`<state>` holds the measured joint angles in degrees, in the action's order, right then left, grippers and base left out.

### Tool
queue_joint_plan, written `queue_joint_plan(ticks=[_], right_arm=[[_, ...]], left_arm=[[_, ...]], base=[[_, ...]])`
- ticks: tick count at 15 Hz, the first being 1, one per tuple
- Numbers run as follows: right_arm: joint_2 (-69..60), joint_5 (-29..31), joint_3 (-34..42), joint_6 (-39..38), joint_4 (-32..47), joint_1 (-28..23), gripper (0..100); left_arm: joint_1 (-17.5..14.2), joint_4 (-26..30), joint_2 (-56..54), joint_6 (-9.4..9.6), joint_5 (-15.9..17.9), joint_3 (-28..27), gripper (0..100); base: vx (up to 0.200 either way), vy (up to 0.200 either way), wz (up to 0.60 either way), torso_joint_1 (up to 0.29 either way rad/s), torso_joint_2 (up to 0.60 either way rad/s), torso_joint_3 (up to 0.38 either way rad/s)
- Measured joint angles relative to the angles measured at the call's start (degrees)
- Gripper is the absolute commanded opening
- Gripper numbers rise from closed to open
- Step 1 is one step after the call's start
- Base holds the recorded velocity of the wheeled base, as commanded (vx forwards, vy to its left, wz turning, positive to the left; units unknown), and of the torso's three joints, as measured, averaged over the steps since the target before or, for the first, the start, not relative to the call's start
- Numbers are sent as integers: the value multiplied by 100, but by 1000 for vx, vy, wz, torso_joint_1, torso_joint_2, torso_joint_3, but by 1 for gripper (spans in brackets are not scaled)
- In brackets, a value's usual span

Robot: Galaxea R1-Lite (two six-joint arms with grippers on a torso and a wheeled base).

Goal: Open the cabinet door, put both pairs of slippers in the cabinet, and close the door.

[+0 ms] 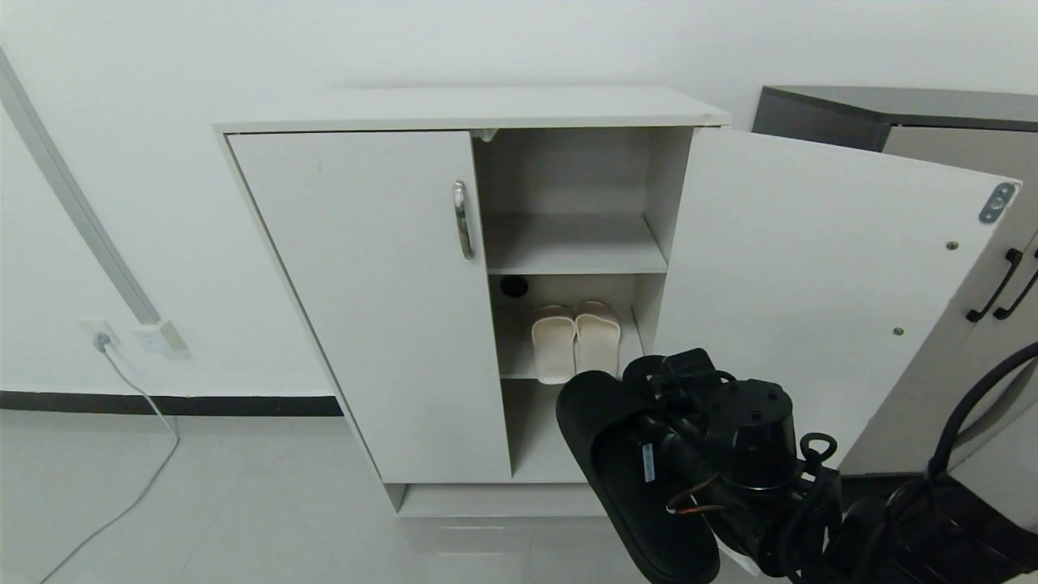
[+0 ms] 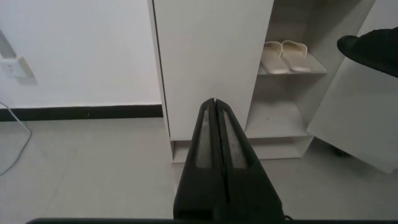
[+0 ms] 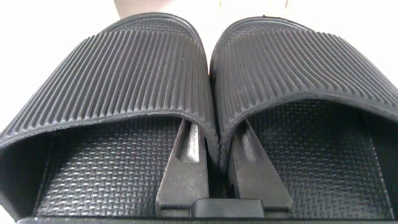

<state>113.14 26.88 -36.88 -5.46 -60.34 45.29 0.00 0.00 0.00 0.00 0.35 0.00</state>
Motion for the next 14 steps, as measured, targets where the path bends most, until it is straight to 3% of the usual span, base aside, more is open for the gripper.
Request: queue_joint_plan(ticks=[3,11,12,14], right_arm=[[106,7,5,35,-266,18,0],[279,73,-38,352,-534,52,0],[301,155,-240,390,-436,82,0],[317,513,-1069,235,735,154,0]], left_arm=[[0,2,0,0,7,0,0],[0,0,0,0,0,0,0],[0,0,0,0,2,0,0],[0,0,0,13,7,0,0]], base=[[0,0,0,-6,211,203],[0,0,0,0,8,6],[0,0,0,0,0,0],[0,0,0,0,0,0]])
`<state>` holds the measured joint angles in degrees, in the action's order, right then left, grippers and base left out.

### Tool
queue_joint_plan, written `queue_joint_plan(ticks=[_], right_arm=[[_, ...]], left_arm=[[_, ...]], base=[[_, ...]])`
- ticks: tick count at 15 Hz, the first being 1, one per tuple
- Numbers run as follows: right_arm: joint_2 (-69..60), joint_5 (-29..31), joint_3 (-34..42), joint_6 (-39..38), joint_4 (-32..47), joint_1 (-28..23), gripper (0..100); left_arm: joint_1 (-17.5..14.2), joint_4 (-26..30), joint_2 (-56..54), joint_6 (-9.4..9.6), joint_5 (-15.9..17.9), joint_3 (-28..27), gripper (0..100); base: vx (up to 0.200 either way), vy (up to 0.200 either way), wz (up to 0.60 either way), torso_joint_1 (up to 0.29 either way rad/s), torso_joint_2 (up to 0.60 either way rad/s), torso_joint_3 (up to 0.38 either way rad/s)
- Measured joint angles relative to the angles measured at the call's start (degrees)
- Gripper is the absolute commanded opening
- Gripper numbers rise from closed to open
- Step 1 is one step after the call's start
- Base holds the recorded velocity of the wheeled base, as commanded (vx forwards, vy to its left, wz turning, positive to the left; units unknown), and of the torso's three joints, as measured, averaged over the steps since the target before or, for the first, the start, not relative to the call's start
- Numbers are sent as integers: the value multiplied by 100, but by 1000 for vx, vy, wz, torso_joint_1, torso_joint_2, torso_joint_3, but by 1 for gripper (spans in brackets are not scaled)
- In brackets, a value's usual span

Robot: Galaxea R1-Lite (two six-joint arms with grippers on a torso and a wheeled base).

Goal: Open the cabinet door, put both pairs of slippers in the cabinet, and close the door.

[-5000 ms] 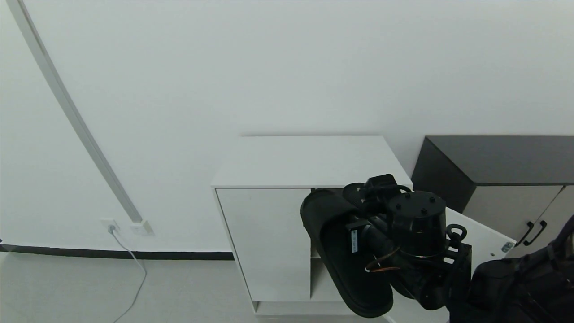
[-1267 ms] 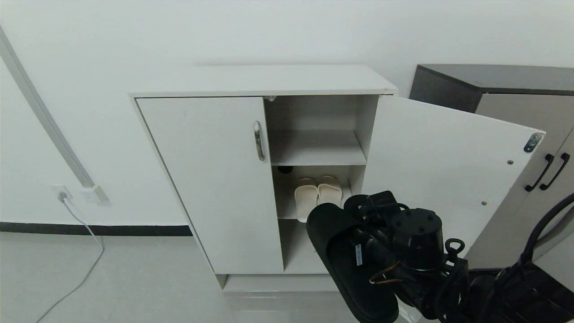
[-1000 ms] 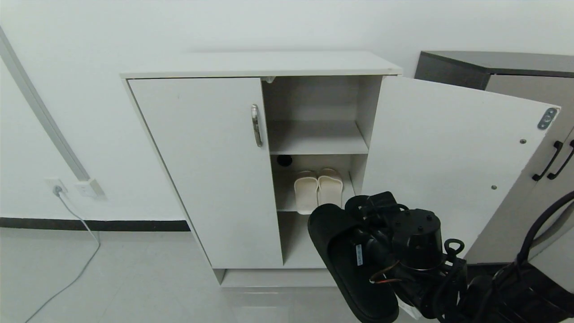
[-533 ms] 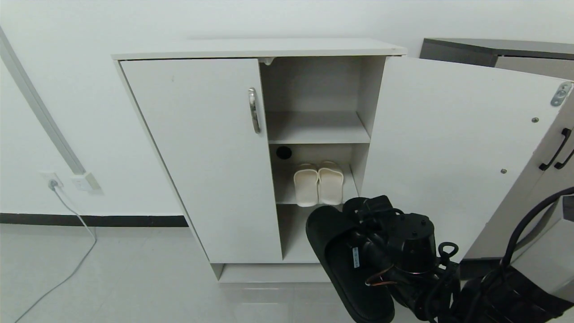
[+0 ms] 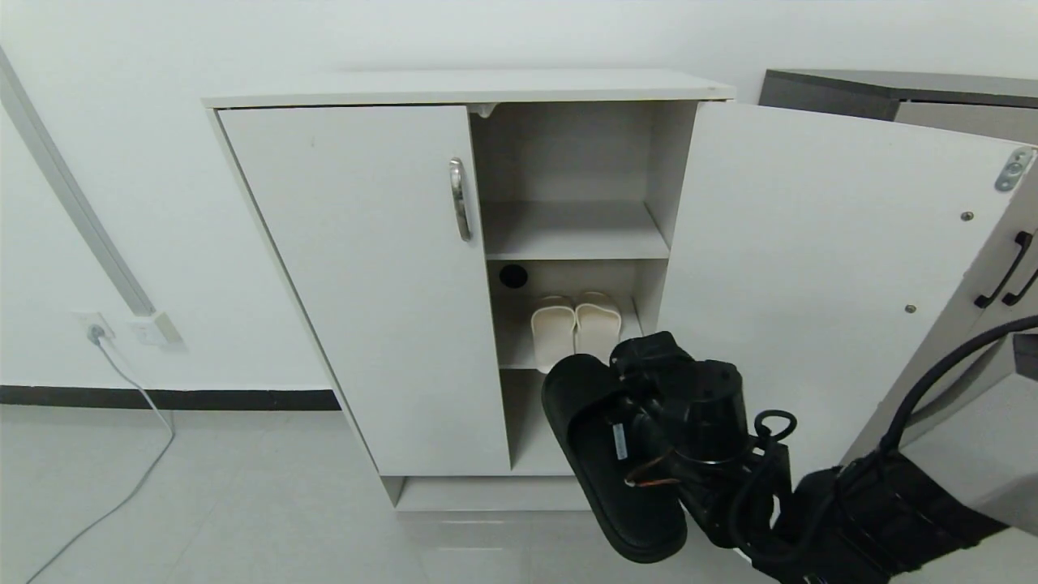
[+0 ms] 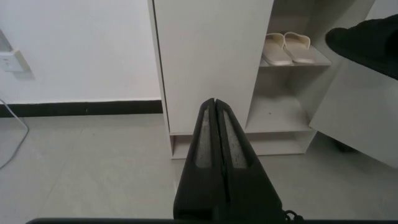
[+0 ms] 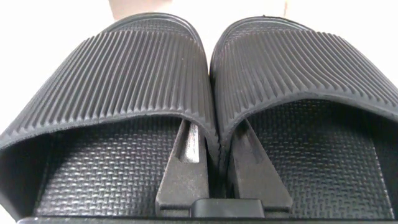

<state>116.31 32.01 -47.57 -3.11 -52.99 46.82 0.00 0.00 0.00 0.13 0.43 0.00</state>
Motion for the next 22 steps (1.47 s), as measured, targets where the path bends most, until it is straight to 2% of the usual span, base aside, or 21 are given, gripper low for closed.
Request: queue_joint_plan(ticks=[3,6,9,15,22], right_arm=[[-2,745,-1558,-756,2111,210,0],[-35,1367,-2905,-1296,3398,400,0],[-239,1556,-3280,-1331,3565,518,0],[-514,1562,-3313,-1325,3638,607,0],[-440,1560,-3302,-1329,3608,627,0]], left_arm=[[0,0,0,-4,0,0,0],[0,0,0,-4,0,0,0],[0,0,0,-4,1,0,0],[0,0,0,-4,1,0,0],[0,0,0,2,12,0,0]], base=[[0,0,0,0,0,0],[0,0,0,0,0,0],[0,0,0,0,0,0],[0,0,0,0,0,0],[200,0,0,0,2,6]])
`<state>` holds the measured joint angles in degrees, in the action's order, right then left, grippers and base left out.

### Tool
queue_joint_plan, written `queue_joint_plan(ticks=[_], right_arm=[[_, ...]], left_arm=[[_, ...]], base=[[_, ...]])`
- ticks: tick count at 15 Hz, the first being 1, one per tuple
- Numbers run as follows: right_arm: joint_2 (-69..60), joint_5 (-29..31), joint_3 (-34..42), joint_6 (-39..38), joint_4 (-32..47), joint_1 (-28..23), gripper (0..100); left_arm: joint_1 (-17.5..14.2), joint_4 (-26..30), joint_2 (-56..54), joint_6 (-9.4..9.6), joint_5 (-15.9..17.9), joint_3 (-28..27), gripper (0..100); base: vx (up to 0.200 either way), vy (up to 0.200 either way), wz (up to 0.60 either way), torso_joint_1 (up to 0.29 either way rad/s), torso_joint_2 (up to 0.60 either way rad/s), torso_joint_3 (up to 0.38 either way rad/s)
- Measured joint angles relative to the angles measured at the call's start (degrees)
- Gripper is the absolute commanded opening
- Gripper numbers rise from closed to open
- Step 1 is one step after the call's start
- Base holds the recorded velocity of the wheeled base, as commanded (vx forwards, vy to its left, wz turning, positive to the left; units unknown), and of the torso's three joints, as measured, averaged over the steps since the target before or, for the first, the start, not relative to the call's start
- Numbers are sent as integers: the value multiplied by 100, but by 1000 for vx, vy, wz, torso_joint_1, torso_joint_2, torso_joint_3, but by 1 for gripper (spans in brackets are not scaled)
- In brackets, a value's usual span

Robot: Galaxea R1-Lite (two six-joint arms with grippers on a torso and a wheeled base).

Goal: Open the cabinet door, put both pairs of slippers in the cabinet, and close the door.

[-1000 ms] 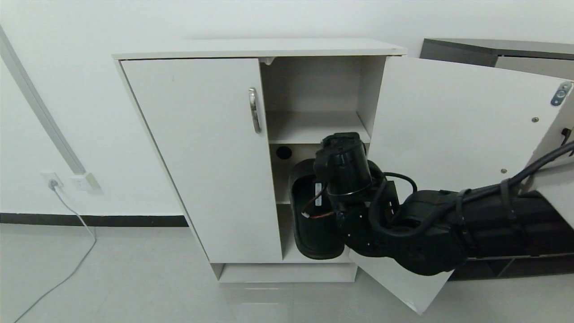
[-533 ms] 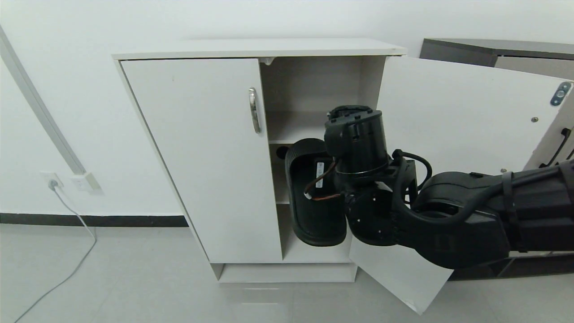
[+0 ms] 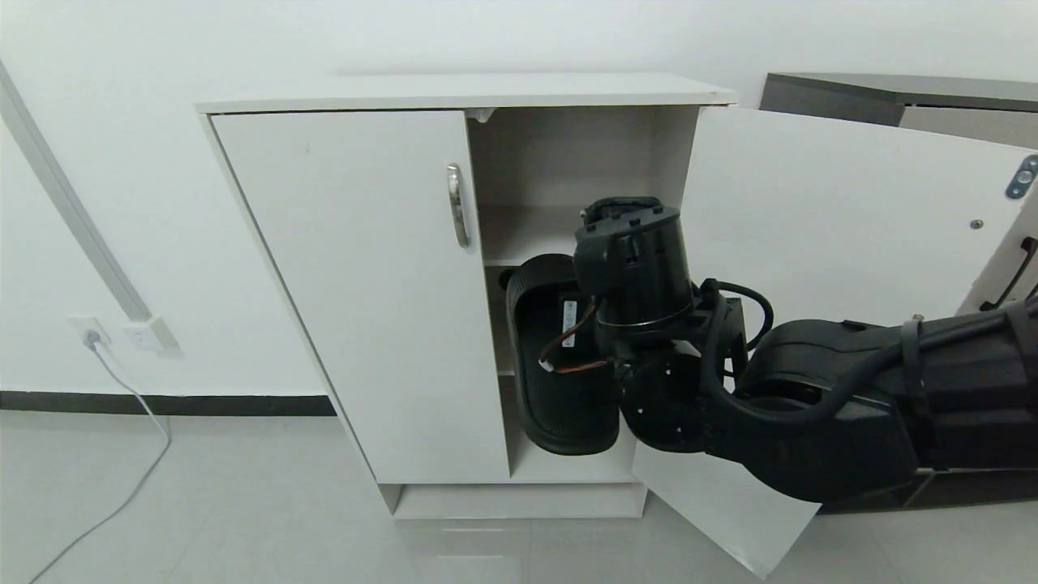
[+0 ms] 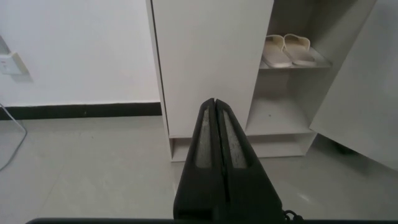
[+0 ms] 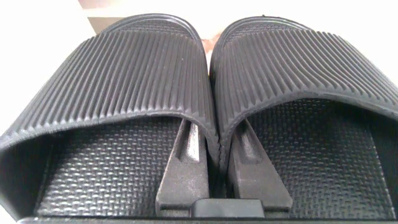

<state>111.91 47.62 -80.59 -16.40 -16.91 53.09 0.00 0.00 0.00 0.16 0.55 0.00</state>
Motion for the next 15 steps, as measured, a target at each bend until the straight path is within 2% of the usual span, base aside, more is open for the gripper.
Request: queue_joint_plan(ticks=[13,15], right_arm=[[182,11,28,-2,-9,43,0],[226,6,9,17,-13,63,0]], left_arm=[[0,0,0,0,0,0,0],[0,0,0,-6,-1,0,0]], base=[[200,0,0,2,2,3],[0,0,0,0,0,0]])
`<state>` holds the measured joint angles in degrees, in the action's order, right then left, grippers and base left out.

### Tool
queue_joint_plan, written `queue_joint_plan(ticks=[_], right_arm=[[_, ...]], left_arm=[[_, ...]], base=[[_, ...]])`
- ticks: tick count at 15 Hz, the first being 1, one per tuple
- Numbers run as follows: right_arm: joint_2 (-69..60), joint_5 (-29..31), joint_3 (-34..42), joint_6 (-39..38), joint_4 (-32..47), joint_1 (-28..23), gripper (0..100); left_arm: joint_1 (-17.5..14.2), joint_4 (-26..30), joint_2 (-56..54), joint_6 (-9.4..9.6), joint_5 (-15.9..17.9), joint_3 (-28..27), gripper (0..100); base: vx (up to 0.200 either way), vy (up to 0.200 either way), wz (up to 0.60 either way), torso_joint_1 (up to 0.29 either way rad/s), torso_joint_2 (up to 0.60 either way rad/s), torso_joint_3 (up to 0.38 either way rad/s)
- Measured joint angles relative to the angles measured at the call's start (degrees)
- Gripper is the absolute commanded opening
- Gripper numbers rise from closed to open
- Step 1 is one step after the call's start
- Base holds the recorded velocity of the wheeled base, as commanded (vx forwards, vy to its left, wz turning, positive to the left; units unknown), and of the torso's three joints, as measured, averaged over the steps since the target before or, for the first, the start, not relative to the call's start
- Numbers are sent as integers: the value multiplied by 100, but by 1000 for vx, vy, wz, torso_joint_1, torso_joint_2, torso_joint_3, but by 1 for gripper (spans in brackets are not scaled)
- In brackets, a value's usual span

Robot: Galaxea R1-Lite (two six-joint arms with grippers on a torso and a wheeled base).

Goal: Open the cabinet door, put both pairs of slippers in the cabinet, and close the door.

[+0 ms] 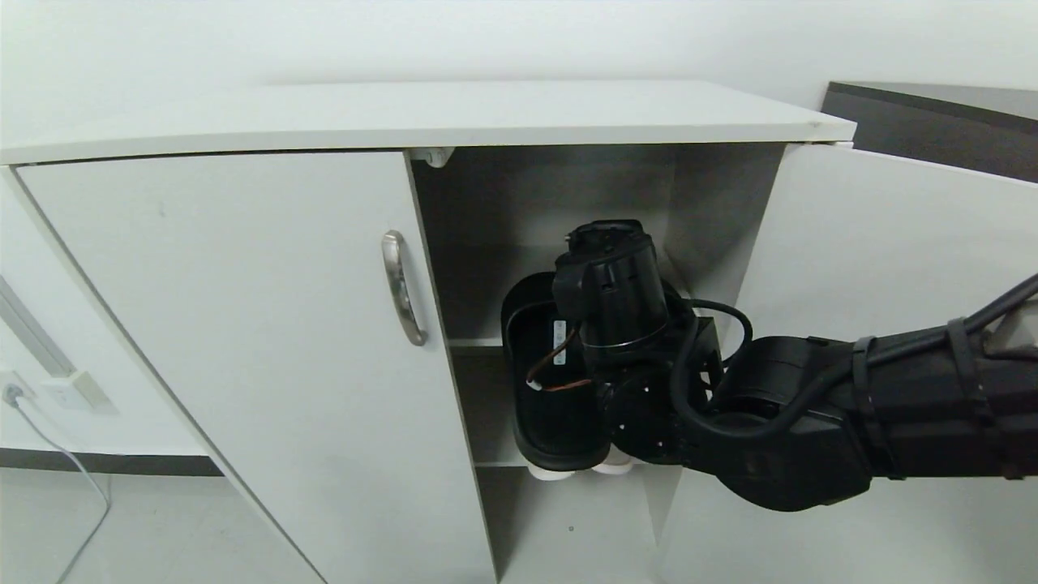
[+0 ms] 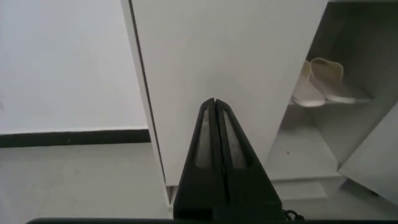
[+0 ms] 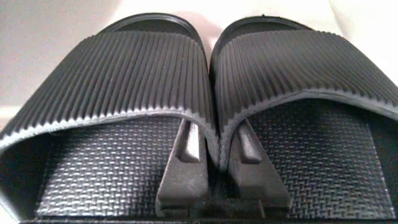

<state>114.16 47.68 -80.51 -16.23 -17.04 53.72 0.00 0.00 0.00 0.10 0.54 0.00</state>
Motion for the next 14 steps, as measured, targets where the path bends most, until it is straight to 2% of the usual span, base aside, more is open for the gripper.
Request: queue_joint_plan(ticks=[4,14], right_arm=[[66,-24,-268,187,49,-30,0],[802,-46,-1916,312,881,-464,0]], left_arm=[[0,0,0,0,-5,0,0],[0,0,0,-2,-2,0,0]], base=[[0,0,0,0,0,0],[0,0,0,0,0,0]])
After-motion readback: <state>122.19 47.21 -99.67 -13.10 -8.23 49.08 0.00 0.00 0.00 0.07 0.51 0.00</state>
